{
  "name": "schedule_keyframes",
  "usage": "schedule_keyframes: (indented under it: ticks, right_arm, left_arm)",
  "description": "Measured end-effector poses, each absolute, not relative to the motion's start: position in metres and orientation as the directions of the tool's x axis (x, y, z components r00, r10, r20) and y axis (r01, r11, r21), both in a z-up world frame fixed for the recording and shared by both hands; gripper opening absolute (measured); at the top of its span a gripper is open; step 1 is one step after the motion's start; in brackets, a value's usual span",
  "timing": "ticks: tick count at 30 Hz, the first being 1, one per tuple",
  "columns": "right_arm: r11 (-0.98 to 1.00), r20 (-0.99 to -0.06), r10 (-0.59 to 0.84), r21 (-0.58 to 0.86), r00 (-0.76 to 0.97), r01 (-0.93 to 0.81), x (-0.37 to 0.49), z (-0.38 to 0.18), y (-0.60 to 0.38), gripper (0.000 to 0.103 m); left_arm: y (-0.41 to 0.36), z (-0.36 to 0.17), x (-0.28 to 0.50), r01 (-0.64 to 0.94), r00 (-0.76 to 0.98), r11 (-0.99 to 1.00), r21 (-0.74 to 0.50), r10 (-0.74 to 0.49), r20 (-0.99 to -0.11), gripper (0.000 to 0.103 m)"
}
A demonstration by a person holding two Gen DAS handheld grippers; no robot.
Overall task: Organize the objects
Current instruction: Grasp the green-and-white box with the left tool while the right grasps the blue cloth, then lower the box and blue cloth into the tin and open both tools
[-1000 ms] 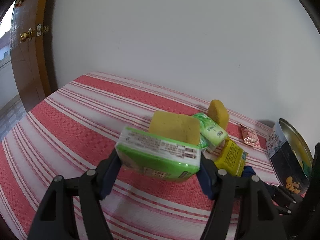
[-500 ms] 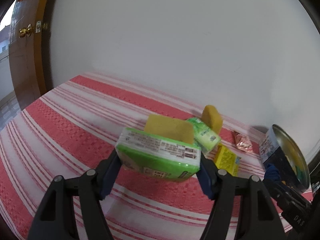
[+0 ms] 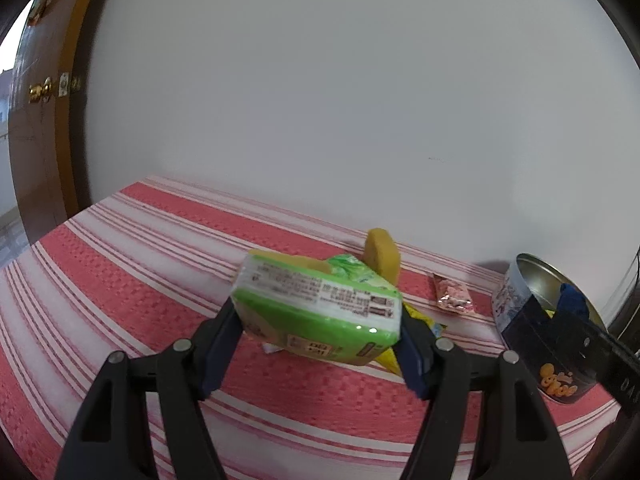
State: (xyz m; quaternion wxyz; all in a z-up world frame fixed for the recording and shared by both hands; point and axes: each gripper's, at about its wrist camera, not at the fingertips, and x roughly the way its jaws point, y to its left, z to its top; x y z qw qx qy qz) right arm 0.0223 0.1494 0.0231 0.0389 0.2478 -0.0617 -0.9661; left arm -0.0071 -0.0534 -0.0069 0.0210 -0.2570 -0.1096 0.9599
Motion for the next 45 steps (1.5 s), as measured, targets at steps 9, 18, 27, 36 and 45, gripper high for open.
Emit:
schedule_keyframes:
  ticks: [9,18,27,36,45]
  right_arm:
    - [-0.985,-0.459,-0.026,0.164,-0.888,-0.056,0.029,0.028,0.216,0.044]
    - [-0.974,-0.466,0.083,0.15,-0.881,-0.171,0.035,0.032,0.288,0.044]
    - [-0.953,-0.455,0.18,0.138,-0.872,-0.269,0.042,0.037,0.342,0.044]
    - [-0.938,-0.469,0.267,0.075,-0.842,-0.34,0.035,0.031,0.363,0.044]
    - [-0.94,-0.524,0.267,0.043,-0.809,-0.338,0.022,0.02,0.363,0.044]
  left_arm:
    - [0.01,0.011,0.003,-0.095,-0.871,-0.973,-0.211,0.184,-0.456,0.07]
    - [0.09,0.023,0.004,-0.221,-0.85,-0.958,-0.184,0.281,-0.445,0.07]
    - [0.155,0.03,0.008,-0.315,-0.828,-0.938,-0.146,0.346,-0.442,0.07]
    - [0.217,0.025,-0.001,-0.369,-0.799,-0.922,-0.119,0.38,-0.466,0.07]
    - [0.246,0.005,-0.019,-0.354,-0.777,-0.932,-0.08,0.341,-0.529,0.07]
